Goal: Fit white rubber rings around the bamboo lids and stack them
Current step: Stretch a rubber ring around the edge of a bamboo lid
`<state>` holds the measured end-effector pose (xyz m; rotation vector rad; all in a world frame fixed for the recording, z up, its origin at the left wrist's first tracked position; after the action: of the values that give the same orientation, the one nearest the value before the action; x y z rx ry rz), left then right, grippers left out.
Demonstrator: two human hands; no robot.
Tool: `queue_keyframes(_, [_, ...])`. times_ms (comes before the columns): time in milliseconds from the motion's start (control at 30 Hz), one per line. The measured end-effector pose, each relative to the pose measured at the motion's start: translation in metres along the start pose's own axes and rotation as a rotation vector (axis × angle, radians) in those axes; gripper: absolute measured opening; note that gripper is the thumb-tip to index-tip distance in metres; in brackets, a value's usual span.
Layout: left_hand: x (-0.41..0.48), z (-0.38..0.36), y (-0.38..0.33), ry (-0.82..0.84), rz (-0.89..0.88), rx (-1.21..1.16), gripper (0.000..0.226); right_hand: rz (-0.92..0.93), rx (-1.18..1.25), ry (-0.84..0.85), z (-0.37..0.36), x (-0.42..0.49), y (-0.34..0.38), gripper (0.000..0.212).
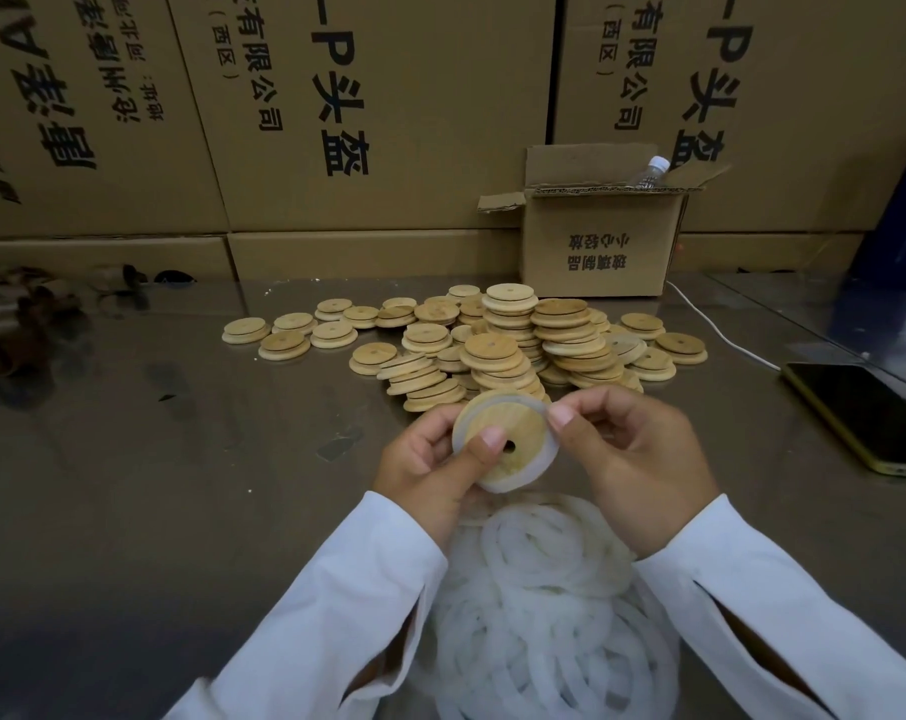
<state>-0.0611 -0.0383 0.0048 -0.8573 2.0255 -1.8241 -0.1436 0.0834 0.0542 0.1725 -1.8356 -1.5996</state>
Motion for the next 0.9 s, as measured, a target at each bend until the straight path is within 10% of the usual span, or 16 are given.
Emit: queue_keyframes(900, [-0.004, 0.001, -0.002, -0.03, 0.005, 0.131, 0.034, 0.228, -0.176, -0.066, -0.001, -0.012, 0.008, 0.01])
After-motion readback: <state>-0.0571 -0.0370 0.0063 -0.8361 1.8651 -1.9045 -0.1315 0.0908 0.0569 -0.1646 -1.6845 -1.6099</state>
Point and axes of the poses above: each hand's wrist, its own x-axis towards the middle knuckle, its own z-axis out of the back of the hand, y = z × x, the point moved 9 cm from there along x, towards the middle knuckle, and after that the axes turned 11 degrees about x, right-handed, at the moved point
